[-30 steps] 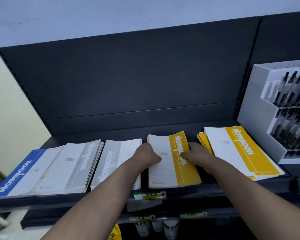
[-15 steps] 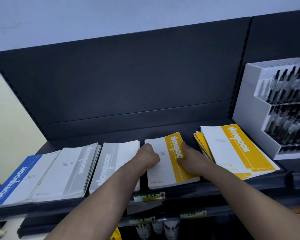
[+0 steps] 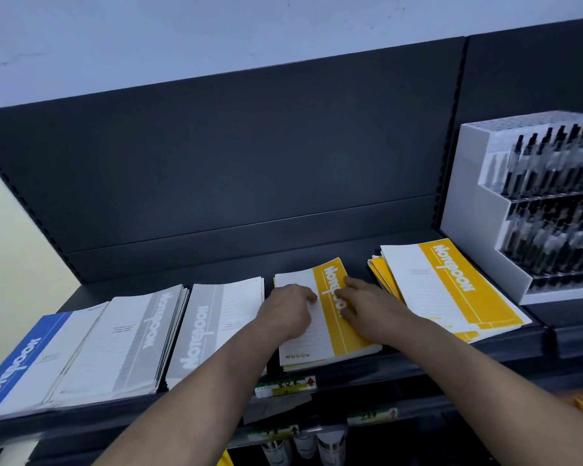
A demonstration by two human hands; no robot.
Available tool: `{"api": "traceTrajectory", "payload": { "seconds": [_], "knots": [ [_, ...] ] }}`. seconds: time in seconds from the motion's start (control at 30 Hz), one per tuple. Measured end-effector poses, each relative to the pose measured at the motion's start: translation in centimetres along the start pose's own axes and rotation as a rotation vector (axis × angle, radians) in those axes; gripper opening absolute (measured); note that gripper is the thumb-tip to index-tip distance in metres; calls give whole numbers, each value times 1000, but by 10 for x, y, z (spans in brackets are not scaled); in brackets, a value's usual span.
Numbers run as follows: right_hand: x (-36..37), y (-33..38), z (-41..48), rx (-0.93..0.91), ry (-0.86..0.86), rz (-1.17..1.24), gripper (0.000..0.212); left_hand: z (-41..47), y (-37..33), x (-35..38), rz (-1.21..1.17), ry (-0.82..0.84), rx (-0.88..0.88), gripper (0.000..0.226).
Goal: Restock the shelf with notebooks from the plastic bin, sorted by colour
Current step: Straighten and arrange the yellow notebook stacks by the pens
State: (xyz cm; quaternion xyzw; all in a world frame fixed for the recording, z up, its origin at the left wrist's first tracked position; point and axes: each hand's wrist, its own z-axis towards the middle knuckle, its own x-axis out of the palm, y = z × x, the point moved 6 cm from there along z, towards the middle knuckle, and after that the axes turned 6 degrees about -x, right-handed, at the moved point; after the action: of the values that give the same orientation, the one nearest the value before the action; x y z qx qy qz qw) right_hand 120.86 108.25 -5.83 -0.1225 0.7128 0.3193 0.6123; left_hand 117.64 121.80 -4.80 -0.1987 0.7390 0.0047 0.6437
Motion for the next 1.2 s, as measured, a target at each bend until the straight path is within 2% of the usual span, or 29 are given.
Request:
{"api": "traceTrajectory", "payload": {
  "seconds": [0.1,0.2,0.27,0.37,0.43,0.53,0.57,0.63,0.7,0.83,0.97,1.0,1.1,1.2],
  "knots": [
    [-11,-8,-3,2,-88,45,46,-2,-14,-8,26,-68,24,41],
    [-33,-47,-14,113,-206,52,46,3,-50,-14,-270,-107,88,32],
    [-41,-81,-25,216,-175,5,48,5,-80,-8,-526,-6,122,12],
    [-50,-127,-46,350,-119,-60,51,9,-121,11,-709,181,57,12],
    [-54,-147,-56,411,-100,-74,53,10,-138,22,-723,264,0,12],
    [-55,-166,-64,482,-50,-42,62,17,-149,34,-777,297,-89,29],
    [-55,-170,-64,493,-31,-5,62,18,-149,35,-800,286,-127,26],
    [-54,-175,-64,493,-2,67,57,25,-147,37,-880,259,-205,5],
    [-53,-176,-64,477,0,98,56,29,-146,35,-923,200,-248,9],
    [-51,-177,-62,460,-5,122,60,31,-149,34,-966,148,-259,17],
    [-52,-178,-65,496,-2,171,73,38,-147,37,-892,108,-260,8],
    [-52,-179,-66,512,-5,187,74,40,-146,38,-894,98,-265,13],
    [-53,-184,-69,537,-12,209,66,43,-146,42,-875,133,-277,30],
    [-53,-185,-68,532,-14,217,62,45,-143,41,-865,129,-296,25]
  ]
}}
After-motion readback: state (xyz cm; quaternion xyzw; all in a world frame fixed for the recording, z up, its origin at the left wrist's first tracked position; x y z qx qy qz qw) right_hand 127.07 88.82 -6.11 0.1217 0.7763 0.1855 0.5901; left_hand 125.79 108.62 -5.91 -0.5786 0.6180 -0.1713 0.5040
